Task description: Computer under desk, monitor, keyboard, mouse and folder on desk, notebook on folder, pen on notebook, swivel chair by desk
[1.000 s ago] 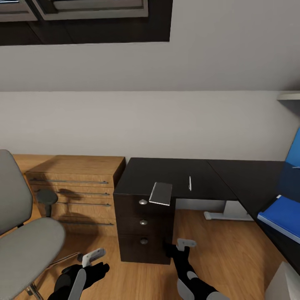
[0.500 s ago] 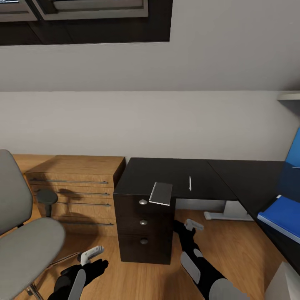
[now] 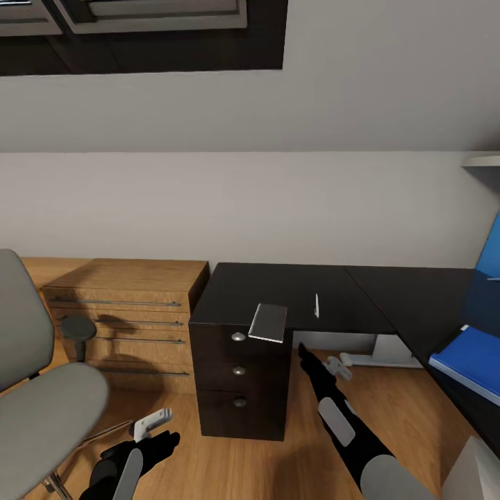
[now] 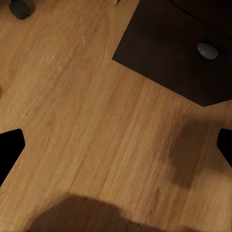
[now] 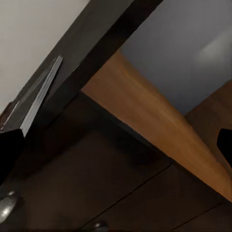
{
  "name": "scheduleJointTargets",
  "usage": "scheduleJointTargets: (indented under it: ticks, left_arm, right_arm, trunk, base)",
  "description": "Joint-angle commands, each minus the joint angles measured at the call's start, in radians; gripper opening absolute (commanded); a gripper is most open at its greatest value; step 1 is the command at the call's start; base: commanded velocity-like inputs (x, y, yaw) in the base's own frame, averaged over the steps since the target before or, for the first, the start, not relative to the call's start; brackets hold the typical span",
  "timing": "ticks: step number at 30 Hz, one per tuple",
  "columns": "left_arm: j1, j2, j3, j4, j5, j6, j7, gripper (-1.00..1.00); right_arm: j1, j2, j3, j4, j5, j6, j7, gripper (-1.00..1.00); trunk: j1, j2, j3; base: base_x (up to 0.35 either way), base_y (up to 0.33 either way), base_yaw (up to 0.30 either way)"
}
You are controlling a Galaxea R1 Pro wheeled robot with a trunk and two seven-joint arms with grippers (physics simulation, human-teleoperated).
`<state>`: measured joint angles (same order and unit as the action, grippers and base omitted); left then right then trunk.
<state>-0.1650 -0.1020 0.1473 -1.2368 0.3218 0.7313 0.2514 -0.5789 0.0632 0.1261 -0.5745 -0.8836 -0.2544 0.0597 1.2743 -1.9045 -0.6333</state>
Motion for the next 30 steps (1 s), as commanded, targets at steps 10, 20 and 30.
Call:
scheduleJointTargets:
  ticks: [10, 20, 30]
  left_arm:
    - [0.000, -0.001, 0.000, -0.001, 0.011, 0.003, 0.006, 1.00]
    - [-0.001, -0.002, -0.001, 0.010, 0.012, 0.003, 0.006, 1.00]
    - [-0.001, -0.002, -0.002, 0.014, 0.013, 0.003, 0.005, 1.00]
  right_arm:
    - [0.003, -0.049, -0.007, 0.009, -0.128, 0.239, 0.437, 1.00]
    - [0.004, -0.060, -0.008, 0.035, -0.132, 0.321, 0.453, 1.00]
    - [0.004, -0.055, -0.007, 0.097, -0.133, 0.372, 0.450, 1.00]
  trunk:
    - [0.000, -0.001, -0.001]
    - [0.000, -0.001, -0.001]
    - [0.000, -0.001, -0.001]
  base:
    - [0.000, 0.000, 0.000]
    - [0.038, 0.004, 0.000]
    - [0.078, 0.012, 0.000]
